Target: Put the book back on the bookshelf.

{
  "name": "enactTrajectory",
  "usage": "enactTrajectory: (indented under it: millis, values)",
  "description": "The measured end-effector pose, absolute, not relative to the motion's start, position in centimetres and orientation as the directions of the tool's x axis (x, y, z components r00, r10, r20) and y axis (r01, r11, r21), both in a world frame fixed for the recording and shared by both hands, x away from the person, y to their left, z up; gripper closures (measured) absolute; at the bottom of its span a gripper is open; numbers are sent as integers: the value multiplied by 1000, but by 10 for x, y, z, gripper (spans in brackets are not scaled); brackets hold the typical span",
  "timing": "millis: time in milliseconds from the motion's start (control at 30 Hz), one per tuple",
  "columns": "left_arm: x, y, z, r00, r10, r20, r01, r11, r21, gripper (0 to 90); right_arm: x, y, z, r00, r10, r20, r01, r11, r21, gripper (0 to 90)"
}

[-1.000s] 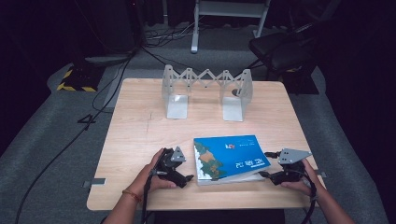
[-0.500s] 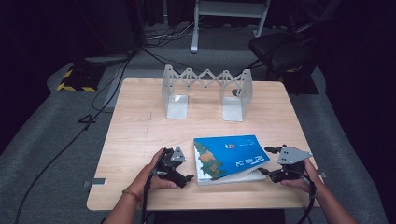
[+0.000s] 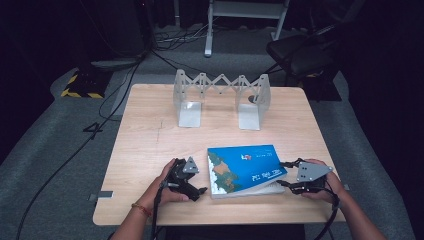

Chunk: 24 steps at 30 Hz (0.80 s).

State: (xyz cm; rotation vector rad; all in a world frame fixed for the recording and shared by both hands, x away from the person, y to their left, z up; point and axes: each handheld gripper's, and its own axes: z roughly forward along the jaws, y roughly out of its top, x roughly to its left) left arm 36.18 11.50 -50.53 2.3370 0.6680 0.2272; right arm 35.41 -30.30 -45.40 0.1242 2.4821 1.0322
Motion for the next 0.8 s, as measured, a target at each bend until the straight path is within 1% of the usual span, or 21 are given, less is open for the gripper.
enactTrajectory:
  millis: [133,200,267,333,367,400,433,467,567,700,800]
  values:
    - [362,116,-504,849,528,-19,410,-635,654,3,354,-306,-458,-905,239,-352,-85,709,700,499]
    - [361,117,-503,846,533,-22,417,-635,651,18,354,-308,-458,-908,236,-347,-86,705,704,529]
    - [360,119,-501,838,545,-33,431,-622,654,73,354,-308,-457,-909,241,-340,-82,698,712,552]
    - [361,123,-498,842,534,-72,435,-595,676,182,356,-310,-456,-911,251,-326,-70,685,725,564]
    - [361,125,-497,847,526,-83,433,-589,682,212,358,-310,-455,-913,262,-313,-59,674,737,569]
    - [361,125,-496,848,523,-87,432,-587,685,169,358,-311,-455,-915,270,-299,-45,669,742,571]
    - [359,125,-494,852,519,-73,417,-586,695,149,360,-311,-454,-915,272,-299,-46,665,745,572]
    - [357,125,-490,861,506,-57,391,-585,710,187,360,-311,-453,-916,282,-285,-32,657,753,574]
    - [353,123,-484,873,486,-49,363,-578,731,163,363,-312,-450,-918,295,-266,-13,646,763,577]
    - [347,119,-475,883,469,-20,327,-582,745,163,366,-311,-443,-915,319,-246,12,632,775,580]
    - [342,114,-468,884,467,9,297,-578,760,164,372,-311,-436,-916,342,-211,46,611,790,581]
